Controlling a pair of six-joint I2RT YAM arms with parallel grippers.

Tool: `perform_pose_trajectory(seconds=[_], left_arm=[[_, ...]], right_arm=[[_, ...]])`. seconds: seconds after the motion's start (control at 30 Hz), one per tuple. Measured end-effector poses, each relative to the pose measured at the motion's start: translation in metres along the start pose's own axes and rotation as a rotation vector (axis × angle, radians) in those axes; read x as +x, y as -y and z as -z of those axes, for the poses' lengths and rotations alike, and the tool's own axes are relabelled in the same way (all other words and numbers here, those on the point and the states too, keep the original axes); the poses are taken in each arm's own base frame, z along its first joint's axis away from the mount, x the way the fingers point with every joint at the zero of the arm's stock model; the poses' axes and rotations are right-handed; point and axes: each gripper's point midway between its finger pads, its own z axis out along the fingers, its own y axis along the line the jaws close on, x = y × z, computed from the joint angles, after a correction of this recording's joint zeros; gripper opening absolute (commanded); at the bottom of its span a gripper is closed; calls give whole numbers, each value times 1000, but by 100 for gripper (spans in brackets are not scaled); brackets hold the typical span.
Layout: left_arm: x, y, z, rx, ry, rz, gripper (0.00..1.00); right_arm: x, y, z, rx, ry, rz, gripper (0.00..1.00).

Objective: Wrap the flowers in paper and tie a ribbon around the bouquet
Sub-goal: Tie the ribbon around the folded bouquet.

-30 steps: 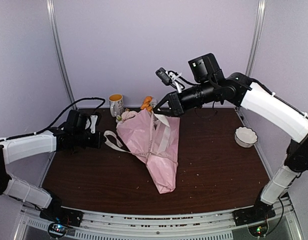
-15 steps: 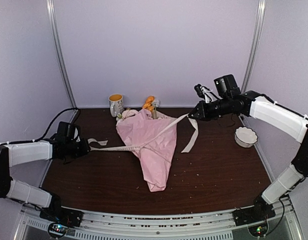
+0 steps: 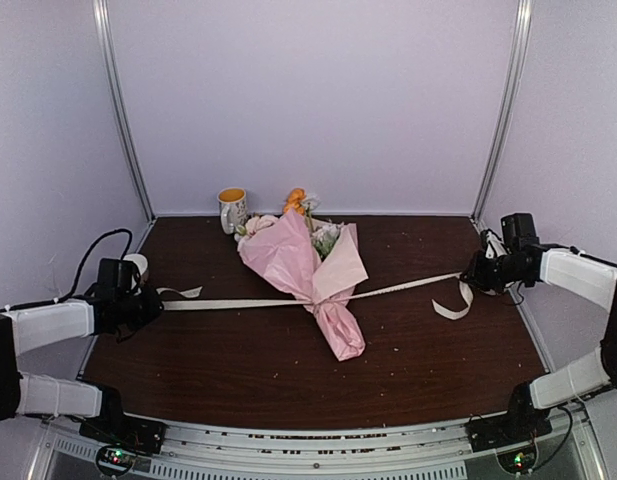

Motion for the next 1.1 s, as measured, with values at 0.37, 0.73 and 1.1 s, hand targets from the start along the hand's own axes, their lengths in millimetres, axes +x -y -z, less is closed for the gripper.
perform_pose_trajectory(seconds=[0.37,0.73,1.1], left_arm=[[-6,-25,5,-19,17,89,0],[-6,-40,13,-18,15,129,0],[9,-43,-5,-86,-85,25,66]], right_arm=[[24,60,-4,142,-32,-87,0],[36,77,-10,152,-74,-114,0],[32,44,-22,156,-73,11,0]])
